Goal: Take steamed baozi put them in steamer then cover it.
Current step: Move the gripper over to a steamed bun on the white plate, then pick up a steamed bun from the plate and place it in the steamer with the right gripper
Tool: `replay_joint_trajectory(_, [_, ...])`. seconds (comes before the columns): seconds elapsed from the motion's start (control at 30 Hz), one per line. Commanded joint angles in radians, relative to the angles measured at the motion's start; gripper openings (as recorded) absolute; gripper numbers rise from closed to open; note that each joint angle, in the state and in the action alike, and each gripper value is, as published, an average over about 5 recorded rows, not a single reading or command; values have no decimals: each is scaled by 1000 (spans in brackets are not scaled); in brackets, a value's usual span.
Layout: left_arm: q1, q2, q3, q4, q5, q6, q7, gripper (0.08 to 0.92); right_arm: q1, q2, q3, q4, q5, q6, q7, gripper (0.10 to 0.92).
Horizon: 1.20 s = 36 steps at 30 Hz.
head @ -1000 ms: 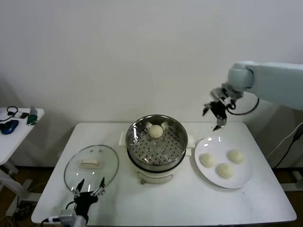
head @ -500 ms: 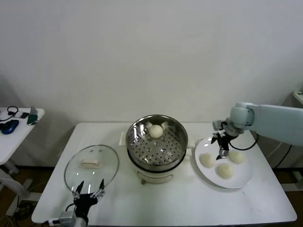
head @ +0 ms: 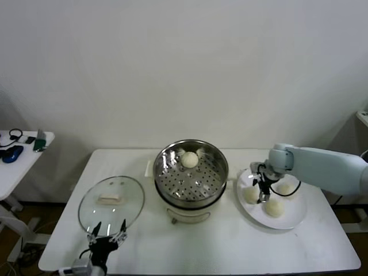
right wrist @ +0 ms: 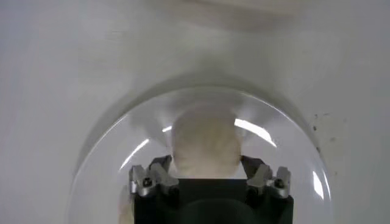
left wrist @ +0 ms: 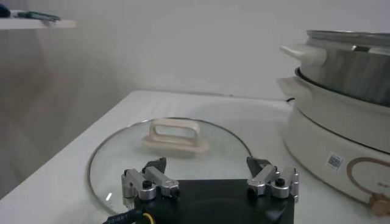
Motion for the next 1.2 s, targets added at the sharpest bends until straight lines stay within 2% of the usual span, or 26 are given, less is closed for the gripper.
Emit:
replay_joint_trajectory(0.03, [0,2,1,1,1,1,-1,823,-55,7,83,-24,-27,-9,16,648])
replay_joint_trajectory(0.13, [0,3,2,-3,1,2,-2,823,14,-13,58,14,-10,-3,2,604])
replay_joint_trajectory(0.37, [10,4,2,-22,2,4,-1,823,443,-49,-173,122,121,36,-79,594])
replay_joint_trajectory(0.63, [10,9,9,-27,3,3,0,823,832,47,-168,258,341,24,-175,594])
replay_joint_trajectory(0.77, [7,13,14,-25,2,3,0,823,826,135,-62,365,466,-57,-100,594])
replay_joint_trajectory(0.9, [6,13,20,-36,3,4,1,823,710,225,1,437,522,-141,3,594])
replay_joint_trajectory(1.07, [7,13,20,-42,2,2,2,823,536,368,-8,412,455,-190,77,594])
replay_joint_trajectory(1.2, [8,15,19,-42,2,1,3,823,437,466,-25,297,392,-198,103,594])
